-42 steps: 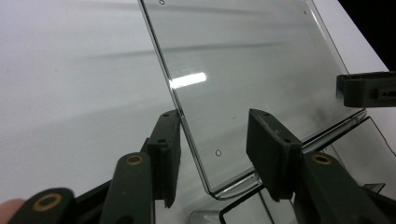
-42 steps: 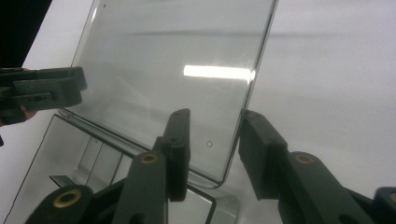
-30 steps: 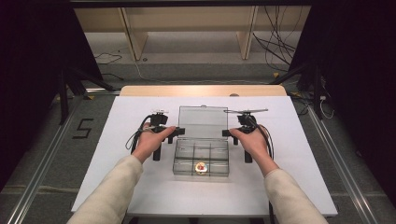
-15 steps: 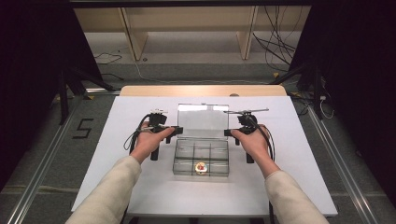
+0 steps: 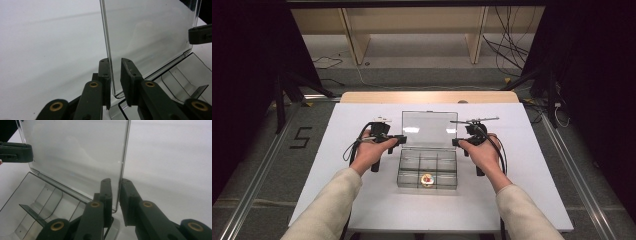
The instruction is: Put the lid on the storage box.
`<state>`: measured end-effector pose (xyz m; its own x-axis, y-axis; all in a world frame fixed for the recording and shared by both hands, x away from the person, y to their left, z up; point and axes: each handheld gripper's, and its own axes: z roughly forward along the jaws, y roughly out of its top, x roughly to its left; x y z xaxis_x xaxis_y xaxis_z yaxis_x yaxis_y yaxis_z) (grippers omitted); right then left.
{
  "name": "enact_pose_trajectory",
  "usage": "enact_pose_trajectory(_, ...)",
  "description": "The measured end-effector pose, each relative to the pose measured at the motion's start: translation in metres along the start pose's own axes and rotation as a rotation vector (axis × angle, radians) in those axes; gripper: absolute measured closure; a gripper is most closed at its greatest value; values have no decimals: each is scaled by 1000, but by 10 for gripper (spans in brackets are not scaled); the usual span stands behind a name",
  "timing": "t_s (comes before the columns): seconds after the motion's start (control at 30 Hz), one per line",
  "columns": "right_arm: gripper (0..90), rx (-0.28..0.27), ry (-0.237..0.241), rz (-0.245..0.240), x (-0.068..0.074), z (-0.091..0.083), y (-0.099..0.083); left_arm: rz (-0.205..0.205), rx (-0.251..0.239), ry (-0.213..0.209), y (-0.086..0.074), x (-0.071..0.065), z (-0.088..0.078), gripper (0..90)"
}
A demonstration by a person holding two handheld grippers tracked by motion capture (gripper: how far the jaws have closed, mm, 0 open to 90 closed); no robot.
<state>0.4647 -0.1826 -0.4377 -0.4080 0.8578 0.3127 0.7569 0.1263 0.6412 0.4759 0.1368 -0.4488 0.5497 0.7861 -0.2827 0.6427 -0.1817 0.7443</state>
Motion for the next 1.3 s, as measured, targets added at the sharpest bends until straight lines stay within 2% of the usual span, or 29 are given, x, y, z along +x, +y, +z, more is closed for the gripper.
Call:
enact_pose_trajectory(0.2, 813, -12, -6, -16, 2, -1, -2, 30, 1, 10, 0, -2, -1, 785)
enact_pose_trajectory(0.53, 813, -20, -17, -40, 4, -4, -4, 60, -5, 16, -1, -4, -4, 790)
enact_pose_trajectory(0.83, 813, -32, -23, -66, 6, -6, -7, 71, -25, 15, -4, -6, -6, 794)
enact_pose_trajectory(1.3, 813, -65, -41, -107, 9, -8, -13, 121, -33, 24, -6, -9, -10, 800)
